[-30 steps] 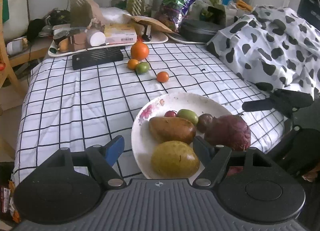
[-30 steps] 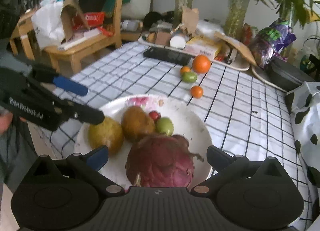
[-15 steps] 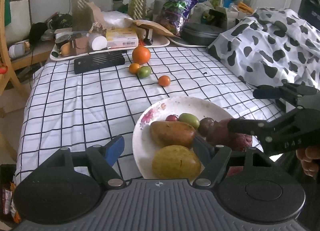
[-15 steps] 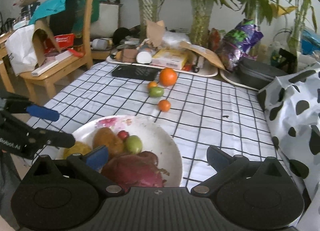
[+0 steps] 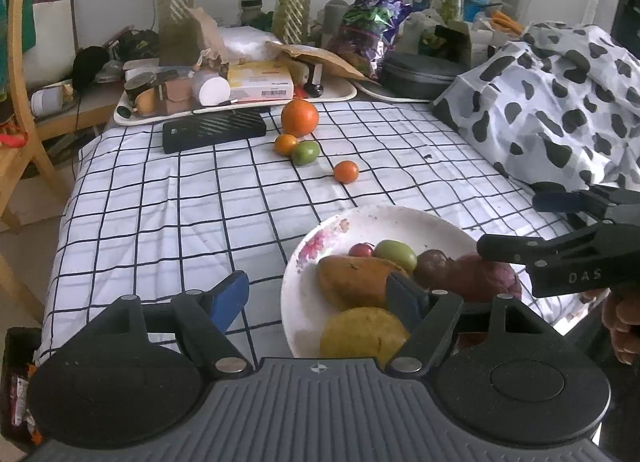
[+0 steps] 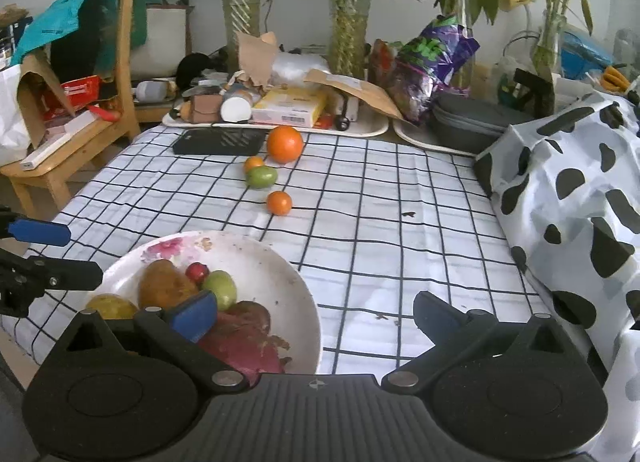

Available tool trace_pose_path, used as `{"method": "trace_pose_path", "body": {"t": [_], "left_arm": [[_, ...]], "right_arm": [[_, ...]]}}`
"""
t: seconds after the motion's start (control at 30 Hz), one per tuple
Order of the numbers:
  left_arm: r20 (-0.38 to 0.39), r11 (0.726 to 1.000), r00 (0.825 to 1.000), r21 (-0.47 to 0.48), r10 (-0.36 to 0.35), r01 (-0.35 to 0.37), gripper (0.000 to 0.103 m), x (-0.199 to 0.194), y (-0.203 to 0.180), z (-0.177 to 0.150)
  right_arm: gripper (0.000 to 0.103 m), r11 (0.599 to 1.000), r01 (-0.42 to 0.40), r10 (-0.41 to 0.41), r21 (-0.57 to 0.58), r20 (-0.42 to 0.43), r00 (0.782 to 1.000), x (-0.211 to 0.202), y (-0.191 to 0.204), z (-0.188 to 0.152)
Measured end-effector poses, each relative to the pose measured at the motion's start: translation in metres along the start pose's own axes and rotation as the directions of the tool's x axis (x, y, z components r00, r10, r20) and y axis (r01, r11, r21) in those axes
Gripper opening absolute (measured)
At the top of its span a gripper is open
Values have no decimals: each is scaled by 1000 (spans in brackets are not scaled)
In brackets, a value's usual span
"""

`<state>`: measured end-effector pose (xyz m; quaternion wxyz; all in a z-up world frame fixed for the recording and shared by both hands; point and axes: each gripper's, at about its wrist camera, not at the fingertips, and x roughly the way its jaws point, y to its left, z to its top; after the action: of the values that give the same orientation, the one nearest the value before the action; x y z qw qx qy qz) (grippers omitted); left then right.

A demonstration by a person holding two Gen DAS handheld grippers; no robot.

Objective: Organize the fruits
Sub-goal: 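Lift both open tools off the plate toward the remaining small fruits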

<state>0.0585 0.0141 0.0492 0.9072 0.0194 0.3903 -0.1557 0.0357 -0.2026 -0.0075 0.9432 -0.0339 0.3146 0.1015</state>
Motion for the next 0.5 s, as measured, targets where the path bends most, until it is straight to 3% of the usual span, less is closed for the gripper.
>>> {"method": "trace_pose_path", "body": {"t": [0.5], "left_arm": [[-6,999,1000,45,7,-7,74,23,3,22]], "right_arm": [[103,999,37,-37,-1,-14,999,24,-7,12]]}}
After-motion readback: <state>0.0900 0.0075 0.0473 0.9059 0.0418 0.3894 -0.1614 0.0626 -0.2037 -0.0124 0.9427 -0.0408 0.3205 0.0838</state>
